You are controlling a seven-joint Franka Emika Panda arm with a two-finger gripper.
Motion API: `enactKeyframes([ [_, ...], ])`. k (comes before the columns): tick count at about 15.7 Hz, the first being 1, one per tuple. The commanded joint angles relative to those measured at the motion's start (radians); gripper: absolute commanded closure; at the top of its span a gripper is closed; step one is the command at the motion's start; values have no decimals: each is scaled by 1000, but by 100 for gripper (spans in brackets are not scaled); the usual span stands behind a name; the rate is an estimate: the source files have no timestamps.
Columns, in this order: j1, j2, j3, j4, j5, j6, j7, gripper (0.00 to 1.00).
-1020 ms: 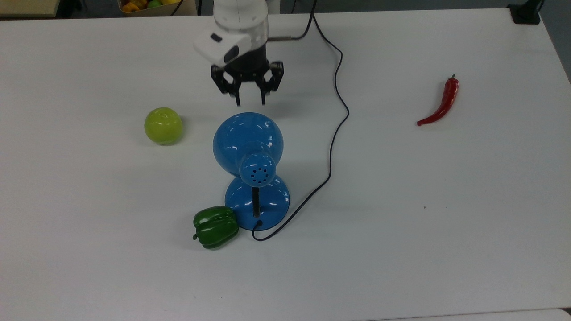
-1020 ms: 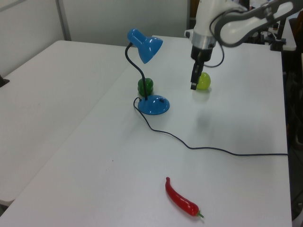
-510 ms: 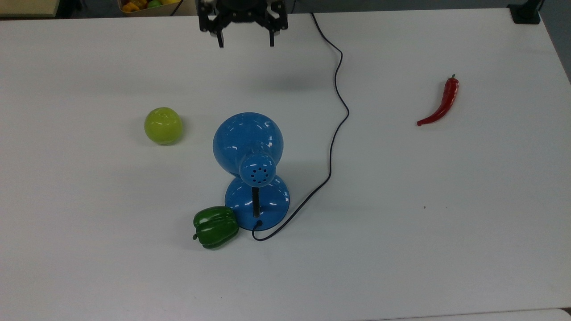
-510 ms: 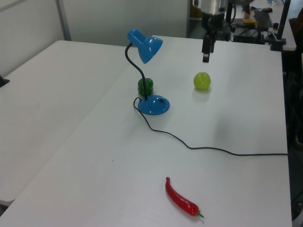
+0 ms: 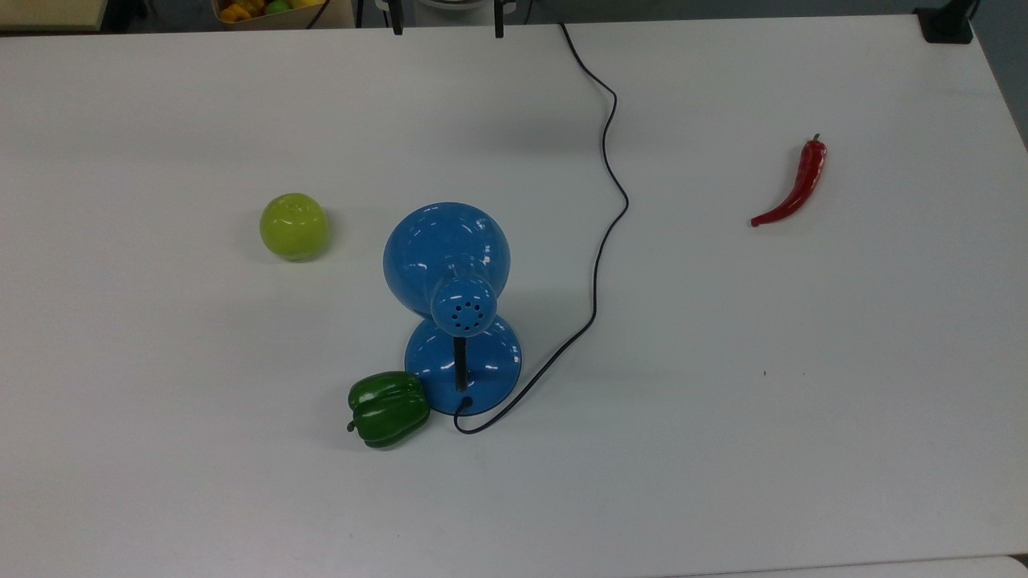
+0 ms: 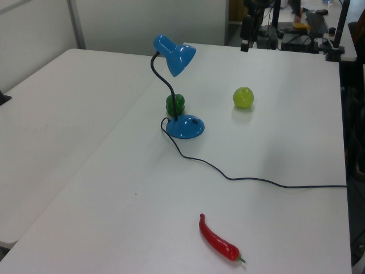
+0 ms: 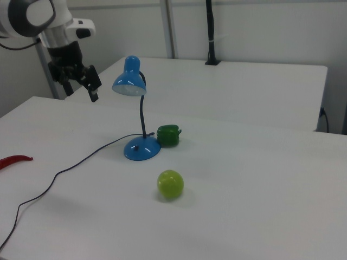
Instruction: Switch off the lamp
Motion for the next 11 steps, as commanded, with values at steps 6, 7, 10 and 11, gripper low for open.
enactKeyframes([
  [6, -14, 18, 8, 23, -4, -18, -187, 0],
  [7, -12, 18, 8, 23, -4, -18, -187, 0],
  [10, -8, 18, 10, 23, -3, -20, -184, 0],
  [11, -6, 18, 10, 22, -3, -20, -184, 0],
])
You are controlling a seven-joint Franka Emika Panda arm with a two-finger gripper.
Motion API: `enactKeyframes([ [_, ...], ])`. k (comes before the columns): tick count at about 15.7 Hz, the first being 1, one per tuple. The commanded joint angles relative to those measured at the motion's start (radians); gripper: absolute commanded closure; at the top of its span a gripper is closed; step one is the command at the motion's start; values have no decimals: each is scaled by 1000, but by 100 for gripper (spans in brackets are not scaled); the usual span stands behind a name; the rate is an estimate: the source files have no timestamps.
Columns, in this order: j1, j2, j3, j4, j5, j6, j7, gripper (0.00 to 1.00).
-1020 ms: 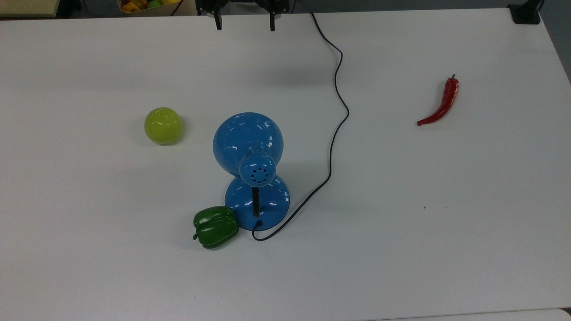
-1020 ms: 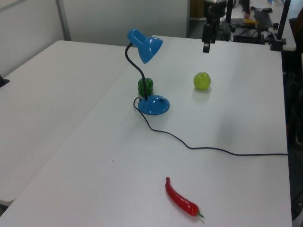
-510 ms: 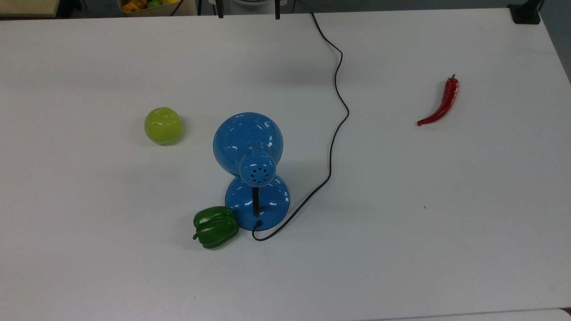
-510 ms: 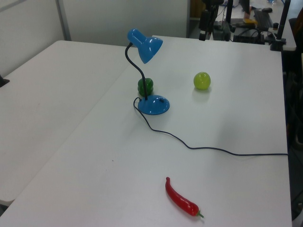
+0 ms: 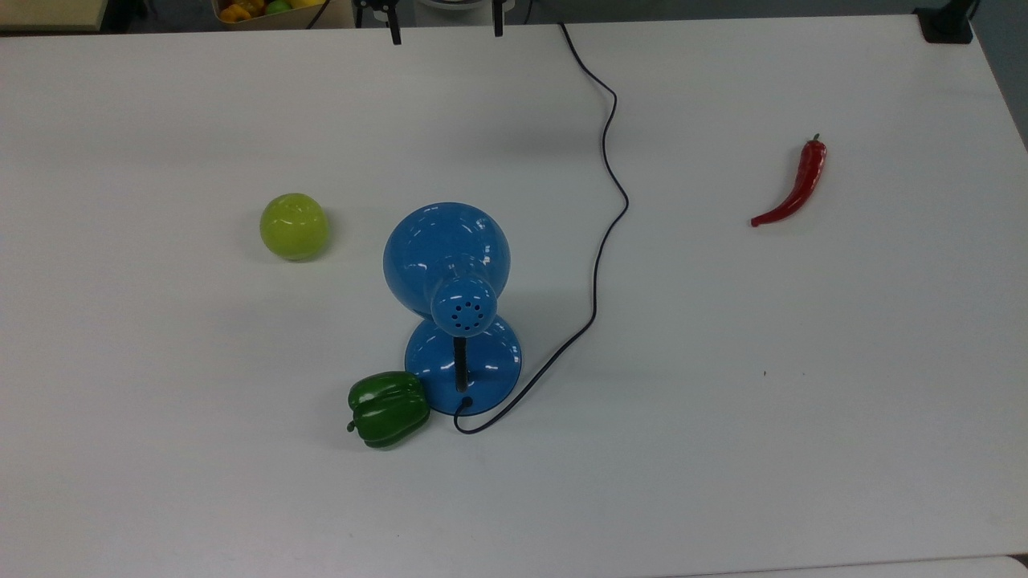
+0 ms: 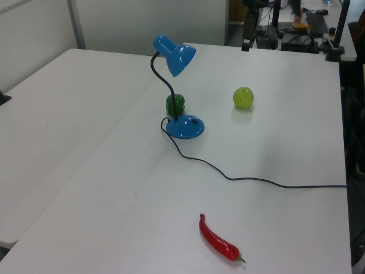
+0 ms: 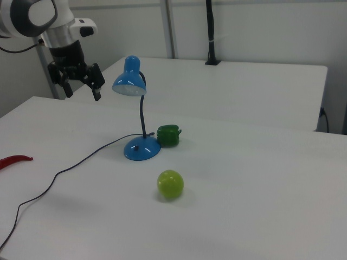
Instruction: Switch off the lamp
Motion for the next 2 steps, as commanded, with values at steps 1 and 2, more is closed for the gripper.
enactKeyframes([
  [1, 0, 5, 8, 14, -3, -21, -23, 0],
  [2, 0, 5, 8, 14, -3, -20, -23, 0],
])
